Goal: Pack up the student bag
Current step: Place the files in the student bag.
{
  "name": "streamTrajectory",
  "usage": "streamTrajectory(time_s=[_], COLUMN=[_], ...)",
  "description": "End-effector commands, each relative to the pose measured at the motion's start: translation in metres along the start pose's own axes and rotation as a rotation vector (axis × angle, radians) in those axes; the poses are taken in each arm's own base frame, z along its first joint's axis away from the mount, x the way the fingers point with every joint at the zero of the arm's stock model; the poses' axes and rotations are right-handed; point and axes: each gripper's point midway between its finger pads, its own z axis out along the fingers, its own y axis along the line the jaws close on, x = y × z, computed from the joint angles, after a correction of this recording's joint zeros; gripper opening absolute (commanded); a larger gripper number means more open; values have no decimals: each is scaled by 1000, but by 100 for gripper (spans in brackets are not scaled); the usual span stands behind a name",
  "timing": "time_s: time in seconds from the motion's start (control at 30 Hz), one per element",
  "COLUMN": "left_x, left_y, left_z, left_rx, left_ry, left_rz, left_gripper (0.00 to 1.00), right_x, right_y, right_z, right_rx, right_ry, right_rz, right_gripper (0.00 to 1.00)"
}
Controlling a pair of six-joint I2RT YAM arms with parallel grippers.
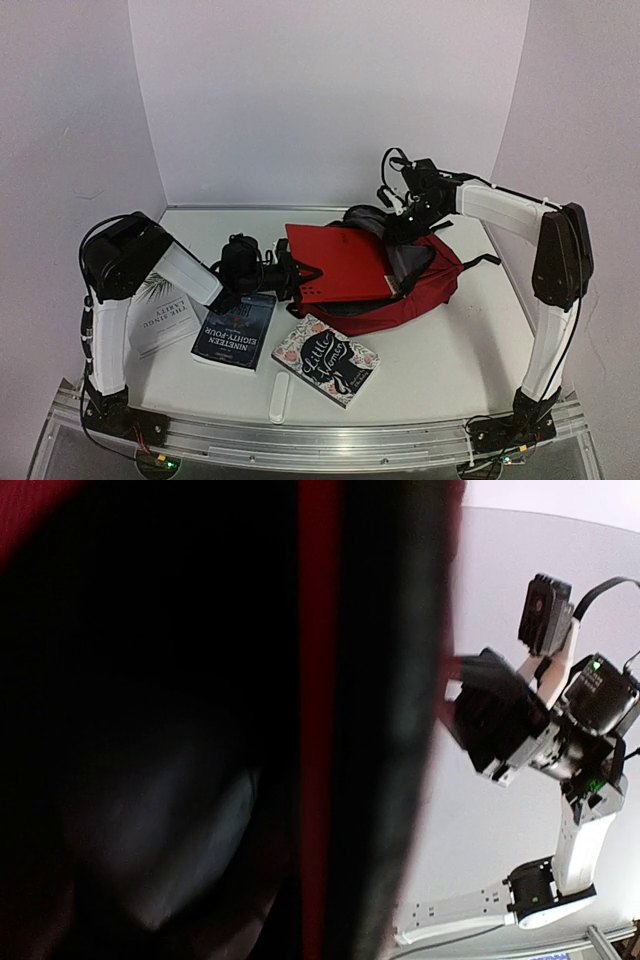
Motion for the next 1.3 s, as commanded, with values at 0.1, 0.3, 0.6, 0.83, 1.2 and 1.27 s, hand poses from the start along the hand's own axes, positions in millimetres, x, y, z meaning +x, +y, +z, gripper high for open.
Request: streamTrajectory(time_s=[0.1,0.3,0.6,0.83,1.2,1.27], left_x=[-36,-62,-62,-56,-49,-50], left_y=[-64,-68,-78,-35,-8,-3], left_z=[39,78,105,112,97,86], left_rx=[220,228,199,125,-54,-118], left_ry=[-85,-87,-20,-25,-21,-49], left_rz=[96,114,132,25,21,28], left_gripper=[0,0,0,0,38,42], right_x=[-34,-46,-59,-59,-55,-53], right_y=[9,-4,-18,-9,-11,-10], right_z=[-17,-25,-15,-4,-1,0], right_rx=[-22,58,115,50,61,58], right_ry=[-104,-155,-205,-202,-194,-189], right_rz=[35,79,120,149,136,133], right_gripper=[0,0,0,0,0,0])
